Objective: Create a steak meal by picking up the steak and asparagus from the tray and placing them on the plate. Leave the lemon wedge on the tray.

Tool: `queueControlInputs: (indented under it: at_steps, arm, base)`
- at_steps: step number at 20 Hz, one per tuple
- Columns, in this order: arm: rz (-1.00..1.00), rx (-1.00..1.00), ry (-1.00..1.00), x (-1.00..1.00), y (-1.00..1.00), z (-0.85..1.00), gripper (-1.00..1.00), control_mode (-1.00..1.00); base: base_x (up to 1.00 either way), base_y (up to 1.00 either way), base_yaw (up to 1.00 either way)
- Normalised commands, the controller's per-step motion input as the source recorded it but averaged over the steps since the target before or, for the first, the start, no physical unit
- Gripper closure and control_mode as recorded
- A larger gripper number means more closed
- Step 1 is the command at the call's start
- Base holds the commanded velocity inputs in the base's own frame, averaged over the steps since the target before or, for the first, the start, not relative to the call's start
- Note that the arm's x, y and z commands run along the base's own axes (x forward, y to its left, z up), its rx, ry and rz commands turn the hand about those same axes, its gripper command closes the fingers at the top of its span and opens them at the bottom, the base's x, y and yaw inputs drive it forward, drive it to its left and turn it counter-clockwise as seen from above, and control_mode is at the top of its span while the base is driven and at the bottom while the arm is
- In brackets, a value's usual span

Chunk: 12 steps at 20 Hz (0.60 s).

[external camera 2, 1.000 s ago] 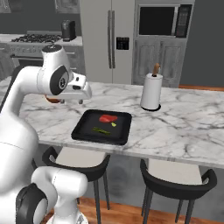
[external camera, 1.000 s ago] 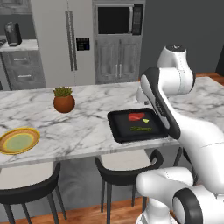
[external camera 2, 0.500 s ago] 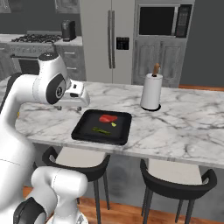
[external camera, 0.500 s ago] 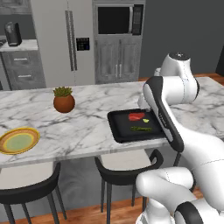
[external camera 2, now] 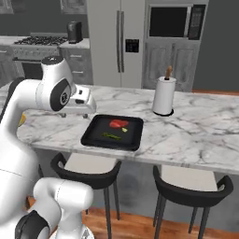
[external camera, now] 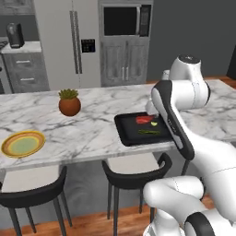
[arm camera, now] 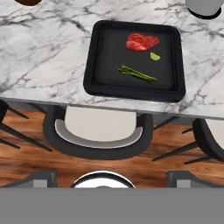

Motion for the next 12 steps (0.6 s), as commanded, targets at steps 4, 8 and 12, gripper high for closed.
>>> queueControlInputs:
  at_steps: [4,8,12]
  arm:
    - [0.0,0.0,0.0,0.0,0.0,0.0,-1.0,1.0]
    - [0.0,0.0,0.0,0.0,0.0,0.0,-1.0,1.0]
    - [0.0,0.0,0.0,0.0,0.0,0.0,-1.0,1.0]
  base:
    - [-0.27,0.75,0.0]
    - [-0.02,0.94,0.0]
    - [0.07,0.77,0.0]
